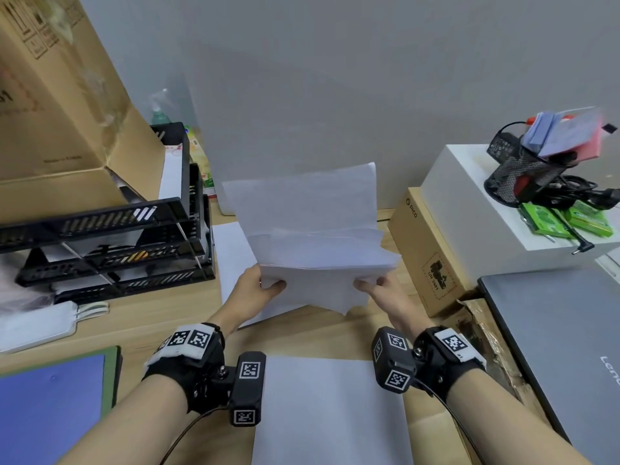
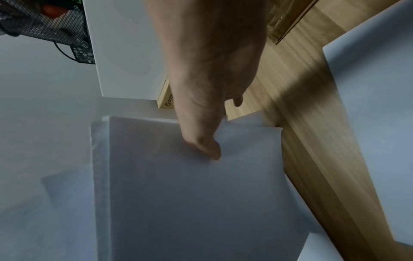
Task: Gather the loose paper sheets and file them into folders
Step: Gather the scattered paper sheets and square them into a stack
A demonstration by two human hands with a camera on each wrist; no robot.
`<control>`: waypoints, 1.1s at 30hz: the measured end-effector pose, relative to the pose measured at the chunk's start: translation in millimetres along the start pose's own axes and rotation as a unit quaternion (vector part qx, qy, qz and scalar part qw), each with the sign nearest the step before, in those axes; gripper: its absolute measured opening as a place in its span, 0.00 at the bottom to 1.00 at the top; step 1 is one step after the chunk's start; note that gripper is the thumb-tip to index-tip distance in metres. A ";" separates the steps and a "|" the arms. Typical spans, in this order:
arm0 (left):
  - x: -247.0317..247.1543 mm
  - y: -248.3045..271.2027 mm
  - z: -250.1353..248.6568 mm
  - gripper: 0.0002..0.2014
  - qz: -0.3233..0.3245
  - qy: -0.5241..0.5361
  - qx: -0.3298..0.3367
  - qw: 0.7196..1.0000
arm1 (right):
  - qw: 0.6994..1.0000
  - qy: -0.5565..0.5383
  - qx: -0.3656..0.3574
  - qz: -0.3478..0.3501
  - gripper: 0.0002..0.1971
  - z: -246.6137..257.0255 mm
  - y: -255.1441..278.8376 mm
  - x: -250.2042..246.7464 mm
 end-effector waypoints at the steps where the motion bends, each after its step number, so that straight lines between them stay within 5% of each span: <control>1: -0.5 0.2 -1.0 0.13 0.004 0.006 -0.001 1.000 | 1.000 -0.002 -0.001 0.003 0.15 1.5 -0.7 0.3; 6: 0.8 1.2 -3.3 0.07 0.010 -0.020 0.048 0.999 | 1.000 -0.003 0.002 0.005 0.17 -2.5 -5.3 -3.4; 9: 3.1 1.3 1.6 0.12 0.009 -0.040 0.075 0.996 | 1.000 -0.012 0.005 0.007 0.18 -6.8 -2.6 -4.1; 14: 2.2 3.0 2.8 0.10 -0.014 -0.042 0.042 0.998 | 1.000 0.002 0.017 -0.002 0.18 -11.0 -1.5 -2.1; 20: 0.6 6.0 -4.2 0.34 -0.015 0.102 -0.033 0.994 | 0.999 -0.019 -0.024 -0.043 0.13 -4.4 1.9 4.2; 25: 2.1 4.3 -6.8 0.13 0.020 0.062 -0.059 0.996 | 0.999 -0.019 -0.002 -0.047 0.13 1.0 4.5 12.1; 33: -11.6 -5.9 -27.8 0.16 -0.009 0.109 -0.031 0.994 | 0.997 -0.045 -0.049 -0.040 0.21 37.2 6.9 11.8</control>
Point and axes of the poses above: each hand's wrist, its own y-axis away from the middle knuckle, its own x-axis out of the palm, z = x × y, the point moved 1 cm from there along -y, towards the middle knuckle, and after that the axes turned 12 degrees about -y, right-handed, at the moved point
